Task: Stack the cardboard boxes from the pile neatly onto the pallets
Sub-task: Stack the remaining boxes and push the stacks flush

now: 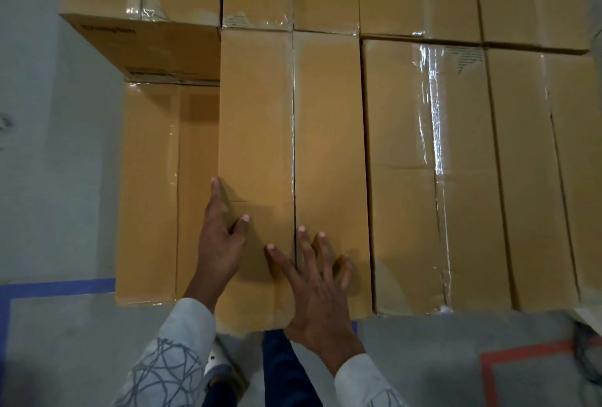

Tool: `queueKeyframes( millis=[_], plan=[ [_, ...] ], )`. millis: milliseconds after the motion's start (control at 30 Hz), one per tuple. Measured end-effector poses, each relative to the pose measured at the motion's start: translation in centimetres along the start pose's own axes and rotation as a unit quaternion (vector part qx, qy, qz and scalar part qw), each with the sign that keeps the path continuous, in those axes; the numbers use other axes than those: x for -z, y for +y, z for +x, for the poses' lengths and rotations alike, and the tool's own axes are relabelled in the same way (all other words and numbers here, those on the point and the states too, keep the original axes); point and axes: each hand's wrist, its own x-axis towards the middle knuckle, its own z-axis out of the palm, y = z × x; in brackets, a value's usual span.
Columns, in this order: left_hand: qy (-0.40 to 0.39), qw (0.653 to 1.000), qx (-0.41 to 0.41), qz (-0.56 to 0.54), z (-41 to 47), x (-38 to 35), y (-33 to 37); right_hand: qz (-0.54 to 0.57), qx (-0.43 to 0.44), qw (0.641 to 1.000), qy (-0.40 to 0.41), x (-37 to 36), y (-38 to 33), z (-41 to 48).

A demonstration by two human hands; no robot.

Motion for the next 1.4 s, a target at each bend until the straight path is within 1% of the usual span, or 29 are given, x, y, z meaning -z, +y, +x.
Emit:
queueKeyframes(
  millis=[100,167,233,267,333,400,467,567,700,800,867,967,1067,1167,1267,1333,1400],
  plan=[
    [0.011,0.998,-0.003,0.056,-1.3,-0.2,-0.8,-0.003,0.003,1.000,0.010,0.3,0.1,-0.1],
    [0.025,0.990,-0.001,0.140,-2.5,-0.4,-1.5,-0.008,-0.001,1.000,0.019,0.3,0.1,-0.1],
    [0.033,0.972,-0.032,0.232,-4.4,-0.9,-2.4,-0.023,-0.010,0.999,0.024,0.0,-0.2,0.0],
    [0.030,0.966,-0.058,0.252,-5.5,-1.1,-2.8,-0.032,-0.020,0.999,0.029,-0.3,-0.3,-0.1],
    [0.016,0.959,-0.098,0.264,-7.8,-1.8,-3.3,-0.035,-0.043,0.997,0.061,-1.1,-0.6,-0.8],
    [-0.002,0.952,-0.125,0.280,-10.4,-2.6,-3.7,-0.011,-0.072,0.988,0.134,-2.4,-0.8,-2.1],
    [-0.014,0.948,-0.150,0.280,-12.9,-3.4,-3.9,0.006,-0.106,0.979,0.175,-3.8,-1.0,-3.7],
    [-0.028,0.955,-0.164,0.246,-17.0,-3.9,-4.2,0.010,-0.145,0.972,0.182,-5.5,-0.9,-7.0],
    [-0.047,0.956,-0.182,0.227,-22.9,-4.1,-4.4,0.055,-0.199,0.966,0.152,-7.1,0.1,-12.9],
    [-0.031,0.940,-0.246,0.235,-25.9,-4.5,-4.6,0.084,-0.243,0.955,0.147,-8.0,1.7,-16.6],
    [-0.033,0.929,-0.266,0.253,-26.6,-5.5,-4.7,0.090,-0.254,0.950,0.160,-8.3,3.4,-18.0],
    [-0.031,0.915,-0.276,0.293,-26.3,-8.1,-4.4,0.097,-0.259,0.947,0.163,-7.9,6.8,-18.4],
    [-0.005,0.909,-0.284,0.305,-24.7,-11.5,-3.1,0.074,-0.249,0.949,0.180,-7.1,10.5,-16.7],
    [-0.010,0.904,-0.265,0.336,-21.4,-15.6,-2.3,0.045,-0.195,0.962,0.187,-5.7,15.0,-13.5],
    [0.009,0.899,-0.242,0.365,-18.0,-19.0,-2.3,0.026,-0.163,0.974,0.159,-3.9,19.7,-11.0],
    [0.030,0.890,-0.250,0.380,-17.3,-20.4,-2.5,0.001,-0.138,0.978,0.158,-3.3,22.1,-10.6],
    [0.031,0.885,-0.246,0.393,-17.0,-21.2,-2.3,-0.018,-0.095,0.982,0.161,-3.0,23.9,-10.2]
  ],
)
